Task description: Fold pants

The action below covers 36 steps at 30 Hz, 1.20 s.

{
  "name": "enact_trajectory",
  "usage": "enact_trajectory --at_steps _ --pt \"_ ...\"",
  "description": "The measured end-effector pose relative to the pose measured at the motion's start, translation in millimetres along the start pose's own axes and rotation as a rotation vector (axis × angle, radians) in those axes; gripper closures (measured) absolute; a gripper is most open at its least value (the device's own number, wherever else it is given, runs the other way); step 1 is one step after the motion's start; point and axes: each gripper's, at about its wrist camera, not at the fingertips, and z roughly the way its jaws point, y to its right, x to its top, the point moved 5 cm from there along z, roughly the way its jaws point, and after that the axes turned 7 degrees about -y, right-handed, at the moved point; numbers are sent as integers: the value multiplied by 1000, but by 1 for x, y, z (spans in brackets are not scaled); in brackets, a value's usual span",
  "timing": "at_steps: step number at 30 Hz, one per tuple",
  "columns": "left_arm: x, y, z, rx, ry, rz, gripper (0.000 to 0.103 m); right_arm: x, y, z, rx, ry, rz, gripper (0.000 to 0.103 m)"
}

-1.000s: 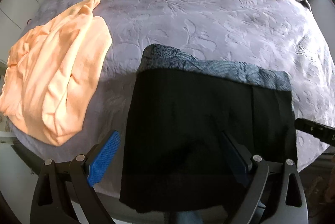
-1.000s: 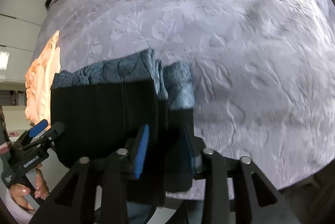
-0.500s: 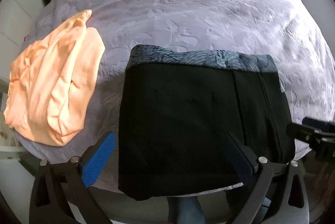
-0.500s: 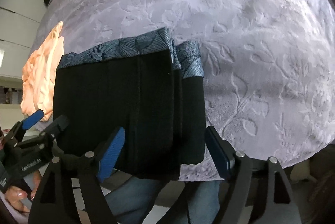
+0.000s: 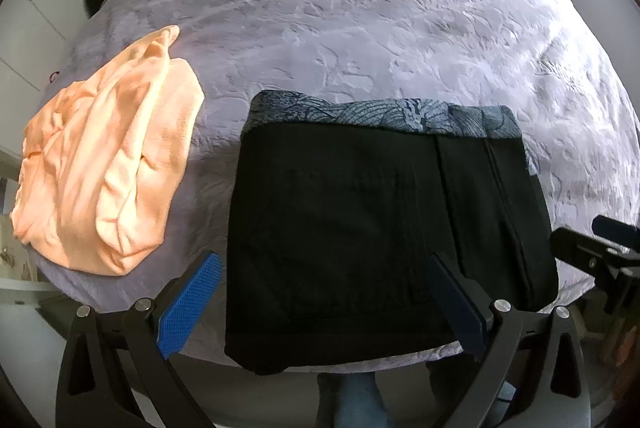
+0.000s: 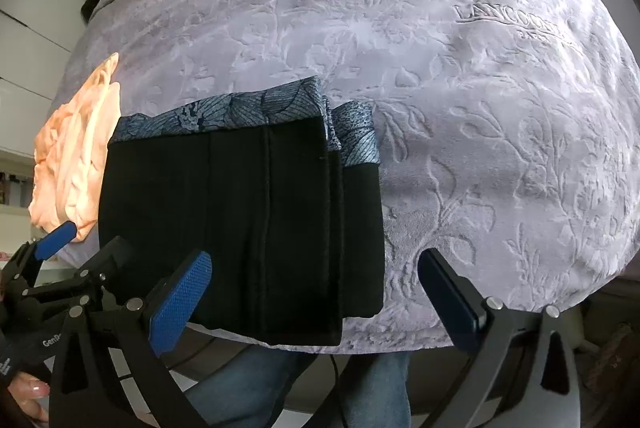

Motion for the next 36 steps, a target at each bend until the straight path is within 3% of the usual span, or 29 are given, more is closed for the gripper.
enact_trajectory --at_steps 13,36 --pt "-2 -4 -1 25 -3 -30 0 -2 -9 2 -54 -13 -33 0" --pt "0 -4 0 30 -4 -24 0 1 -11 9 -56 -35 -30 0"
